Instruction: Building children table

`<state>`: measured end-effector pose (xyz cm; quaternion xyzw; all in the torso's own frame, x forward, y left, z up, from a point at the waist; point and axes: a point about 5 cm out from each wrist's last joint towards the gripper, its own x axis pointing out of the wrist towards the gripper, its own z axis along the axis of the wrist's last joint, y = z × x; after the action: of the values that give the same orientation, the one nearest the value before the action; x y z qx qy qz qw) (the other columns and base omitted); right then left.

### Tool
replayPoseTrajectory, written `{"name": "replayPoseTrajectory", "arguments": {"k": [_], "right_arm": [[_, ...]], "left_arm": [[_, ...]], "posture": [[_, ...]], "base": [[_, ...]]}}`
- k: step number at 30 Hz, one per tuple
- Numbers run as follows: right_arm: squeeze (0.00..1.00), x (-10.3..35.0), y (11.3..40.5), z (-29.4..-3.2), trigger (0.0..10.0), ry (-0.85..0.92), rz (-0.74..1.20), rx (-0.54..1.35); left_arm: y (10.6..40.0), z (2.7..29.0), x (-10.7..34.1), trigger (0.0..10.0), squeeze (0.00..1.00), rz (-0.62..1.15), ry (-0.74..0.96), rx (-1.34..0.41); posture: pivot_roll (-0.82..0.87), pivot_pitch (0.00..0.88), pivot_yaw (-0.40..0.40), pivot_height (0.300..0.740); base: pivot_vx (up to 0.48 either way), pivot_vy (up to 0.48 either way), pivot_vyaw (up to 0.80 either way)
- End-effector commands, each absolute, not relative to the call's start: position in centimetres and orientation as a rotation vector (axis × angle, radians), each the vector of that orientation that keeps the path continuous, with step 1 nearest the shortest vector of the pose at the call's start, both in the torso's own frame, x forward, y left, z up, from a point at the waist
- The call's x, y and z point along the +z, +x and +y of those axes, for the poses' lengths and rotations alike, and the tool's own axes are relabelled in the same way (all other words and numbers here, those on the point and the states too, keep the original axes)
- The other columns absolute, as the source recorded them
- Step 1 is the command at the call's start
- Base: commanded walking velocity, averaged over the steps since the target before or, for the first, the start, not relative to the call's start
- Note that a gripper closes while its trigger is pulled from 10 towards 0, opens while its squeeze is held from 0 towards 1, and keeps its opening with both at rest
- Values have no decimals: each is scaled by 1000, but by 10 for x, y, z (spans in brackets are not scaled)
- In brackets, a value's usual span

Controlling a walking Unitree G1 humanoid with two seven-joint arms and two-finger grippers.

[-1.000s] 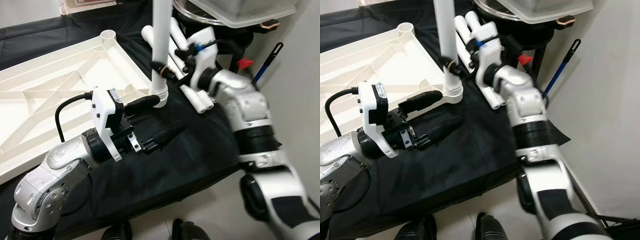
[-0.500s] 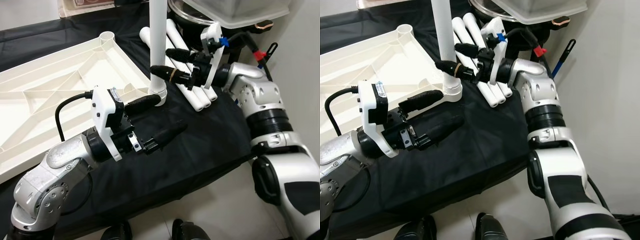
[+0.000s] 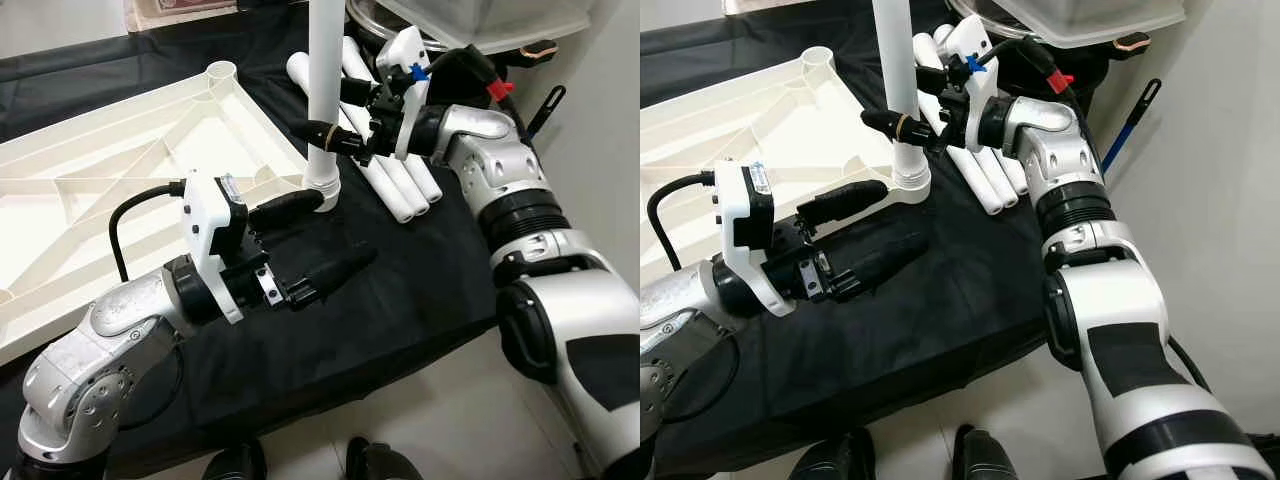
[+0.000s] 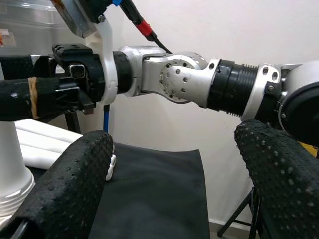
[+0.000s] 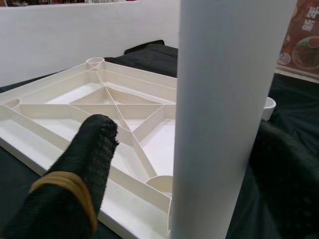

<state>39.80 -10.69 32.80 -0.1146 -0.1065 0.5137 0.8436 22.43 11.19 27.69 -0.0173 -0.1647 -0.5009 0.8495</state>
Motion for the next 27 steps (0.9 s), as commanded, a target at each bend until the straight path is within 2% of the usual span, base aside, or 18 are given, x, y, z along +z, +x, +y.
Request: {"name": "replayPoseTrajectory", "arguments": {"k": [1,8,16,19,23,27], "right_arm": [[0,329,399,-105,0,-260,-236,1076],[0,330,404,-108,0,-268,-243,977],[0,321,407,-97,0,-350,-223,871],[0,306,409,-83,0,-363,-169,773],[0,301,409,-79,0,-358,-144,752],[0,288,404,-62,0,-318,-115,667]], "left_arm": [[220,112,276,10000,0,-334,-31,-1066],[219,111,276,10000,0,-335,-33,-1065],[220,111,275,10000,0,-336,-38,-1064],[221,109,274,10000,0,-338,-42,-1065],[221,108,274,10000,0,-340,-44,-1066],[221,107,274,10000,0,-344,-47,-1069]], "posture": [[48,263,-42,740],[45,265,-46,740],[38,261,-47,740],[30,255,-50,740],[29,254,-50,740],[23,241,-60,740]], "base": [[0,0,0],[0,0,0],[0,0,0],[0,0,0],[0,0,0],[0,0,0]]}}
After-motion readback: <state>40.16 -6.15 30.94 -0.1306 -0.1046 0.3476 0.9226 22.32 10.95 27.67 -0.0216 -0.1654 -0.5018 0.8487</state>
